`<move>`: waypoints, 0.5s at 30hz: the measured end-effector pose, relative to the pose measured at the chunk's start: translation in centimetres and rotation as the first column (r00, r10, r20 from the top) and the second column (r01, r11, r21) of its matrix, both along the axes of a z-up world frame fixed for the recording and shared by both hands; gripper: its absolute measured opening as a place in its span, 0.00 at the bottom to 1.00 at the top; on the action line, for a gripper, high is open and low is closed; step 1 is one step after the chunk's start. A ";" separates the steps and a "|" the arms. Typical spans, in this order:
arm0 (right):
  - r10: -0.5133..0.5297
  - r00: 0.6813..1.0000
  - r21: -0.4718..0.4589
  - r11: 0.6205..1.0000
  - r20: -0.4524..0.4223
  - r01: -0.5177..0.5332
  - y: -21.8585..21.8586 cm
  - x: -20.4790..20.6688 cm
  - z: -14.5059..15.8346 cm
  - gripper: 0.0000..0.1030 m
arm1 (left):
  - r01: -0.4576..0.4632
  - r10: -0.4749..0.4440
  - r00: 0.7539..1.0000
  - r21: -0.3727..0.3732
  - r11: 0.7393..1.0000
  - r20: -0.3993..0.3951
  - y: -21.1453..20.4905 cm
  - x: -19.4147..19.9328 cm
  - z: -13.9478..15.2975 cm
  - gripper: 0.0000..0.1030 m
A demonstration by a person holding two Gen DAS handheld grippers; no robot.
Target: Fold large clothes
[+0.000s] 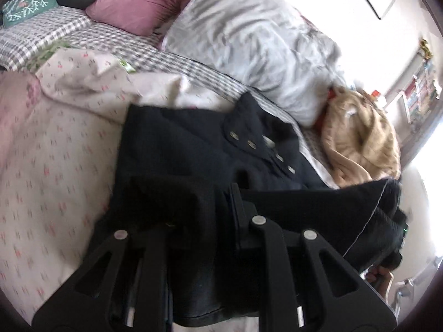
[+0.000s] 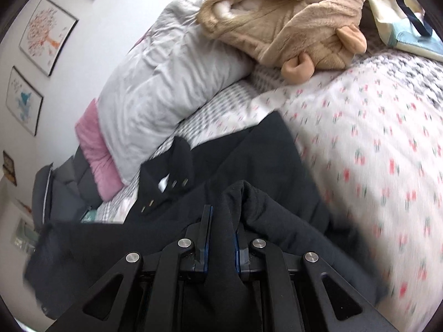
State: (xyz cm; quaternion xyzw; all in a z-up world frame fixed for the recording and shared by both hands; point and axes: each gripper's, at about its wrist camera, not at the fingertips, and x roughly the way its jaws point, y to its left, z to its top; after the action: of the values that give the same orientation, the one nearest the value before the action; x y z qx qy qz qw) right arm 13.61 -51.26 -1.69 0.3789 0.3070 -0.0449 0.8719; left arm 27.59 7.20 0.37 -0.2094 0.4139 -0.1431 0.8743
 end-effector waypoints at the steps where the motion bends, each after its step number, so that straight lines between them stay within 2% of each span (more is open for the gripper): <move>1: -0.011 1.000 0.003 1.000 -0.002 0.011 -0.8 0.6 -0.3 0.11 | -0.008 0.008 1.000 0.003 1.000 -0.005 0.2 1.0 -0.5 0.20; 5: 0.006 1.000 0.065 0.998 -0.029 -0.004 -3.0 4.7 -3.0 0.12 | 0.021 -0.021 0.999 -0.005 1.000 -0.047 0.6 5.4 -4.4 0.23; 7: 0.023 0.997 0.039 0.999 -0.078 -0.020 -3.0 6.4 -4.6 0.13 | 0.048 -0.045 0.994 0.029 0.998 -0.095 0.1 7.2 -7.4 0.24; 9: 0.040 0.995 0.001 0.999 -0.092 -0.040 -2.9 7.3 -5.8 0.15 | 0.071 -0.067 0.993 0.032 0.997 -0.102 0.0 7.7 -9.4 0.26; 11: 0.061 0.994 0.009 0.998 -0.094 -0.061 -3.2 7.8 -7.0 0.16 | 0.085 -0.086 0.992 -0.012 0.996 -0.088 0.4 7.8 -10.7 0.29; 14: 0.093 0.992 0.080 0.993 -0.084 -0.086 -4.0 7.8 -7.5 0.18 | 0.108 -0.117 0.989 -0.102 0.989 -0.090 1.4 7.8 -10.9 0.37; 15: 0.108 0.991 0.088 0.991 -0.083 -0.101 -4.2 7.8 -7.3 0.19 | 0.121 -0.133 0.987 -0.121 0.985 -0.095 1.7 7.7 -10.6 0.44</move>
State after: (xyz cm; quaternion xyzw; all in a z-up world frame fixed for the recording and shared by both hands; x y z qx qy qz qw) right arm 21.39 -55.41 -8.95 0.3961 0.3661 -0.0027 0.8421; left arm 35.31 8.86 -10.25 -0.2395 0.4619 -0.2110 0.8275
